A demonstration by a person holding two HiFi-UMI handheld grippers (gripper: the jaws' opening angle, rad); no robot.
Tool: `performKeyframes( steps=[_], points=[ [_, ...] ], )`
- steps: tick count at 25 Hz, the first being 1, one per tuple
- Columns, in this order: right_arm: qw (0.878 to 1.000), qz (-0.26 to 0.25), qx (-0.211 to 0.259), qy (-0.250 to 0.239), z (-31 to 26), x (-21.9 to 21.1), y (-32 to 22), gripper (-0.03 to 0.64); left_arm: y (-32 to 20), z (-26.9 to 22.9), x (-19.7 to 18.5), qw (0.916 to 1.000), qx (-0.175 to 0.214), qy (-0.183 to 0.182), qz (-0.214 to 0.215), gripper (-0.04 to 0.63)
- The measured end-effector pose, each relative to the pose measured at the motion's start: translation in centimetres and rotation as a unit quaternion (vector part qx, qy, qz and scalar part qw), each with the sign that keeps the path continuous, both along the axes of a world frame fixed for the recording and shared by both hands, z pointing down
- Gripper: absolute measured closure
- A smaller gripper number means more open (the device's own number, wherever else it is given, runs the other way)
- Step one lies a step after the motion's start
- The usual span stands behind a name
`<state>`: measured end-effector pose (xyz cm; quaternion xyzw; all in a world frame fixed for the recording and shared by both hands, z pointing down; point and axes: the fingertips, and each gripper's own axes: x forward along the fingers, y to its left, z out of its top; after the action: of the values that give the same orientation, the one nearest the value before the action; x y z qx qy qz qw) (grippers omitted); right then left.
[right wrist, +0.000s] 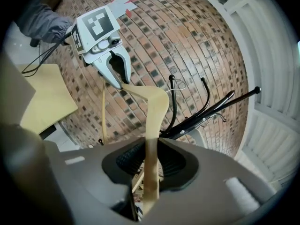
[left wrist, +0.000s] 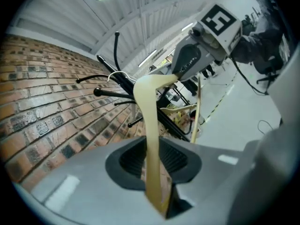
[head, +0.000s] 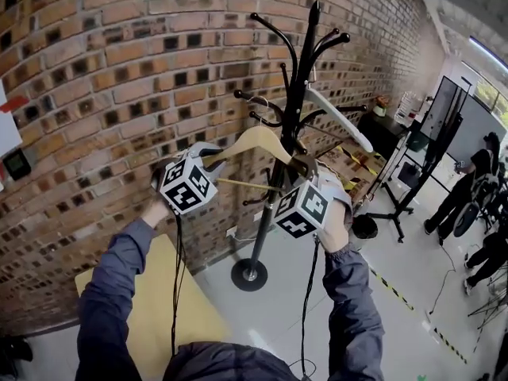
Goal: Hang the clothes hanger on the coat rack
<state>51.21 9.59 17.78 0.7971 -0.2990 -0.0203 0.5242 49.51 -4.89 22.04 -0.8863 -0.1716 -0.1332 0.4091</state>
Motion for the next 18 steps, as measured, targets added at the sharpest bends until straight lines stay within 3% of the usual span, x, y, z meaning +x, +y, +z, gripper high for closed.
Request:
performKeyframes(
  steps=[5, 10, 18],
  points=[
    [0.999, 0.037, -0.025, -0.014, -1.3, 2.2, -1.4, 0.528, -1.2, -1.1, 2.9, 0.9992, -0.027, -0.015, 0.026, 0.511],
    [0.997, 0.054, -0.055, -0.022, -0.1, 3.2, -3.0, 0.528, -2.5, 0.9, 4.7, 0.9966, -0.058, -0.032, 0.049, 0.509],
    [0.995, 0.09, -0.035, 0.013, 3.3, 5.8, -2.2, 0.525, -2.3, 3.4, 8.0, 0.9969, -0.04, 0.018, 0.066, 0.506]
  ],
)
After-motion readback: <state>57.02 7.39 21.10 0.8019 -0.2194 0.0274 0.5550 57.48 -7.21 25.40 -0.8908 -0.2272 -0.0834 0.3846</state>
